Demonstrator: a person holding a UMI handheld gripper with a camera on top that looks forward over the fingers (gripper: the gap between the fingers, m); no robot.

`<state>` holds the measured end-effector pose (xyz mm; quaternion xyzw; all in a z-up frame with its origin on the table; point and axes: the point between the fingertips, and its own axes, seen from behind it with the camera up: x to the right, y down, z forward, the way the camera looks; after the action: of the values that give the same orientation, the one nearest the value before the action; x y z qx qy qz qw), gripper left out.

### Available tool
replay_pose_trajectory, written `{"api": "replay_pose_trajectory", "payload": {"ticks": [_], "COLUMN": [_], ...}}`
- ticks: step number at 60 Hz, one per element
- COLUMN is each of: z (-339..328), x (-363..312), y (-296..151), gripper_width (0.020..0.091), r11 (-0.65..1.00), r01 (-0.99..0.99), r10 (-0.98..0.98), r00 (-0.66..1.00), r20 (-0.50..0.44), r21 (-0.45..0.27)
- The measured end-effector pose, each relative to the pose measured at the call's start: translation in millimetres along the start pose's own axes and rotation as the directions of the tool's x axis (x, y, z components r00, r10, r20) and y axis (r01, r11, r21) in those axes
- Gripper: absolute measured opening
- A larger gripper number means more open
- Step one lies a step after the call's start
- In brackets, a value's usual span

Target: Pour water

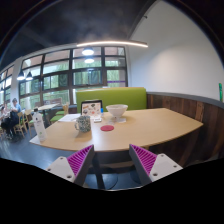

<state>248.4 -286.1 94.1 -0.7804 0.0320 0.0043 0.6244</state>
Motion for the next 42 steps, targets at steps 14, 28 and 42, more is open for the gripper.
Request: {"api": "replay_pose_trajectory", "payload": {"ticks": [14, 28, 42], "z": [5.6, 6.7, 27.7], "x": [-20.1, -50.2, -129.5], "y": [8.2, 10.2, 29.2], "gripper_width": [0.0796, 0.0805, 0.0804], "r11": [0.999, 0.999, 0.992], "r01": [0.030, 0.044, 0.091], "r10": [-0.030, -0.042, -0.074], "r00": [0.999, 0.997, 0.979], "r20": [0.027, 0.071, 0.190], "r21": [-0.018, -0.029, -0.083]}}
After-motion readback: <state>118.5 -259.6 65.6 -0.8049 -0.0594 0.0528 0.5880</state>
